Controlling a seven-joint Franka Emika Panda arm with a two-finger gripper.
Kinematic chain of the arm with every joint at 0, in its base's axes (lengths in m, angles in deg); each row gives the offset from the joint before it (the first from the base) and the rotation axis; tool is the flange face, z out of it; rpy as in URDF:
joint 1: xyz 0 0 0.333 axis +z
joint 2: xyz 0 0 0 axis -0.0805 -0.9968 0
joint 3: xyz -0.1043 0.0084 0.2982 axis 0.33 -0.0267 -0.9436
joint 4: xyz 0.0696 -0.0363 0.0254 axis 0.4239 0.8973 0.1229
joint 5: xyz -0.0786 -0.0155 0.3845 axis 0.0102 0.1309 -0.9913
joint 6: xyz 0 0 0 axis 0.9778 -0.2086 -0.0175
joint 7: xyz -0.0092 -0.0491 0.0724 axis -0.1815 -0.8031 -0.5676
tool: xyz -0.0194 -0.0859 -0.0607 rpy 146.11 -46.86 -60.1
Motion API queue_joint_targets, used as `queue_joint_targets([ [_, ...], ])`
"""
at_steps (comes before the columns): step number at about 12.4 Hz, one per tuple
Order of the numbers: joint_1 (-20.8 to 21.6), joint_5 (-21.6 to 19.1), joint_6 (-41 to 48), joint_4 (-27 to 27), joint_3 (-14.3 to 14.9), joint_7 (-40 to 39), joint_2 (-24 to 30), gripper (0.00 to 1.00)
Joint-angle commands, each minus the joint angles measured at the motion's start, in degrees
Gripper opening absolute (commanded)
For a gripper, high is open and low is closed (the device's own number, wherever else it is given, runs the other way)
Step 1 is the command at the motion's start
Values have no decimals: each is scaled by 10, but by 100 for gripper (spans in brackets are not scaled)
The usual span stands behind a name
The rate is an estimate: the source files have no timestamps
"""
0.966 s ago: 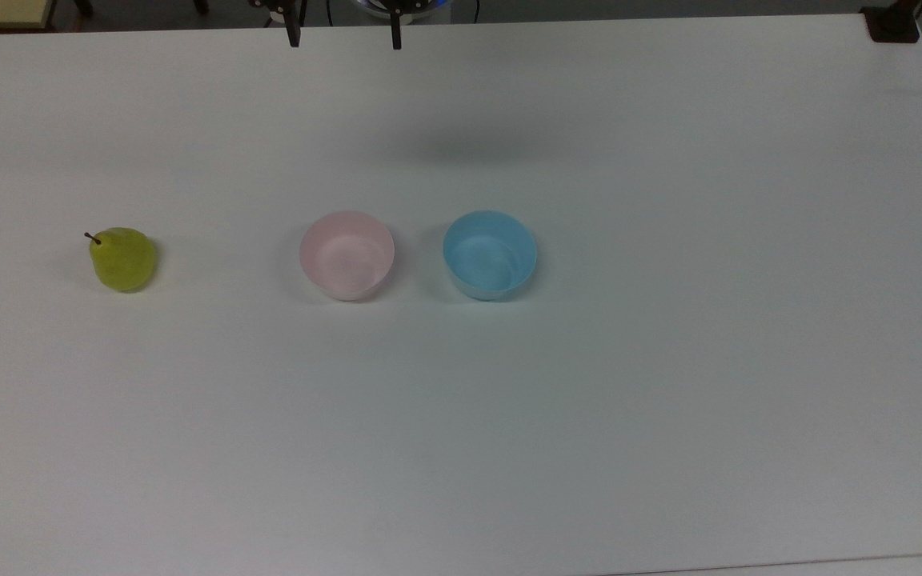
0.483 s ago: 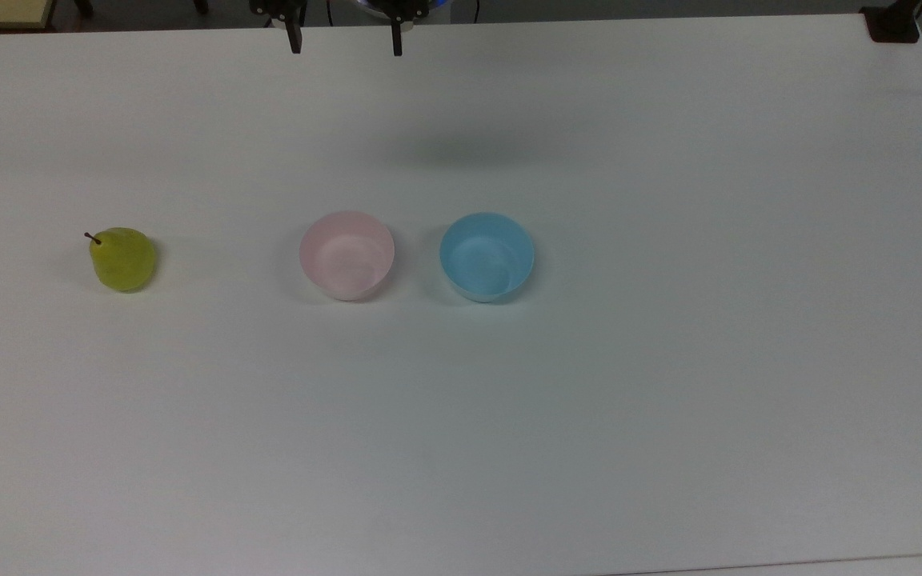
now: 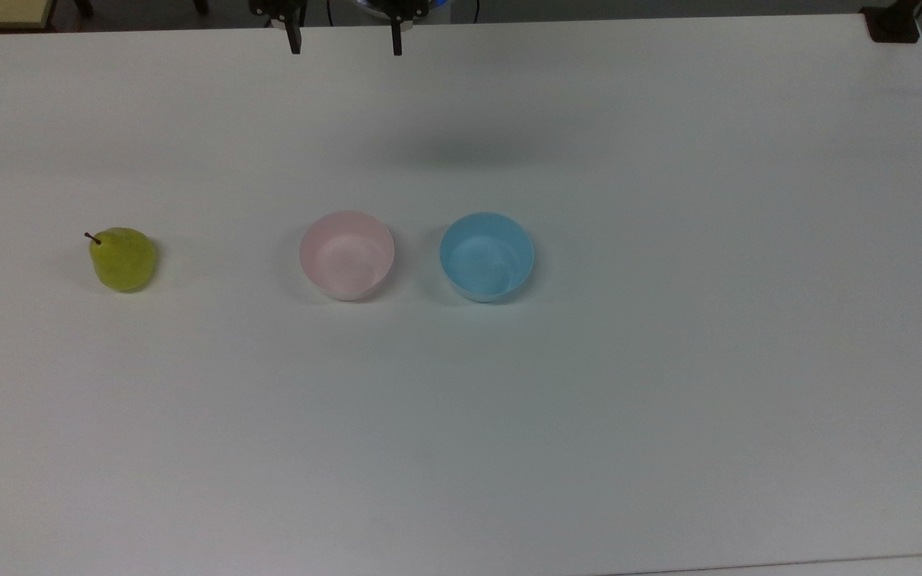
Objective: Place the pear in the bowl
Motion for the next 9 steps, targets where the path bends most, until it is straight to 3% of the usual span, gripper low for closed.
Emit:
queue_joint_targets([
  [1,-23,4,14,-15,-1,-126,-16,100],
  [4,-79,9,6,-23,-1,-227,-49,100],
  [6,-100,18,-16,-60,0,-230,-84,100],
  [9,-140,45,-65,-60,1,-255,-121,100],
])
